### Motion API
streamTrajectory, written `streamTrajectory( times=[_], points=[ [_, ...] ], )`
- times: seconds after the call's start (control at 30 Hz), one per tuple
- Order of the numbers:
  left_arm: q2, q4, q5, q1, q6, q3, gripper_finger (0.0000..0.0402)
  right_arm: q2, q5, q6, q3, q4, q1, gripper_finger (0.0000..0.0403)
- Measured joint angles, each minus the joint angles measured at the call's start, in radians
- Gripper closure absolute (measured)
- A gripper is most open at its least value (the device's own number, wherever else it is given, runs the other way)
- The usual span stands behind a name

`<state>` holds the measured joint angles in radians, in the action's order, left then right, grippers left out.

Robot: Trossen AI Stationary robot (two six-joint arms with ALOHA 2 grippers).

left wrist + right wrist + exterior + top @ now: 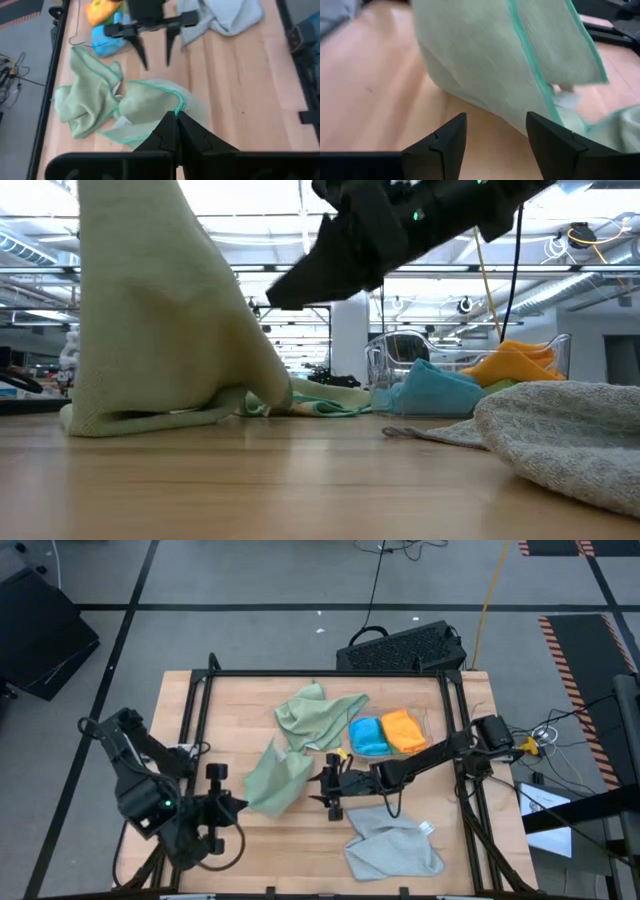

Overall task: Fold microfiber towels
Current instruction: Fold the left light green microfiber cloth

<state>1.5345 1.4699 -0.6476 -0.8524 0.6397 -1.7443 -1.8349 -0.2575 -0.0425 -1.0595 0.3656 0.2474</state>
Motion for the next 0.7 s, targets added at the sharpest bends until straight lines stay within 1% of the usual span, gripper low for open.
streamTrajectory(
  times=[0.17, 0.27, 0.33, 0.43, 0.53, 0.7],
  points=[
    [0.000, 0.001, -0.004, -0.035, 0.023, 0.000, 0.0387, -0.001, -0.009, -0.037, 0.000, -0.042, -0.057, 0.0170],
    [0.000, 0.000, -0.003, -0.043, 0.028, 0.000, 0.0394, -0.002, 0.004, -0.091, 0.000, -0.069, -0.081, 0.0149],
    [0.000, 0.000, 0.004, -0.043, 0.028, 0.000, 0.0397, -0.002, 0.049, -0.125, 0.002, -0.071, -0.101, 0.0141],
    [0.000, 0.000, 0.018, -0.042, 0.028, 0.000, 0.0390, -0.013, 0.075, -0.156, 0.019, -0.056, -0.144, 0.0140],
    [0.000, 0.001, 0.018, -0.042, 0.027, 0.000, 0.0386, -0.025, 0.089, -0.181, 0.032, -0.044, -0.185, 0.0148],
    [0.000, 0.005, 0.019, -0.042, 0.024, 0.000, 0.0397, -0.096, 0.168, -0.199, 0.037, 0.001, -0.245, 0.0163]
  ],
)
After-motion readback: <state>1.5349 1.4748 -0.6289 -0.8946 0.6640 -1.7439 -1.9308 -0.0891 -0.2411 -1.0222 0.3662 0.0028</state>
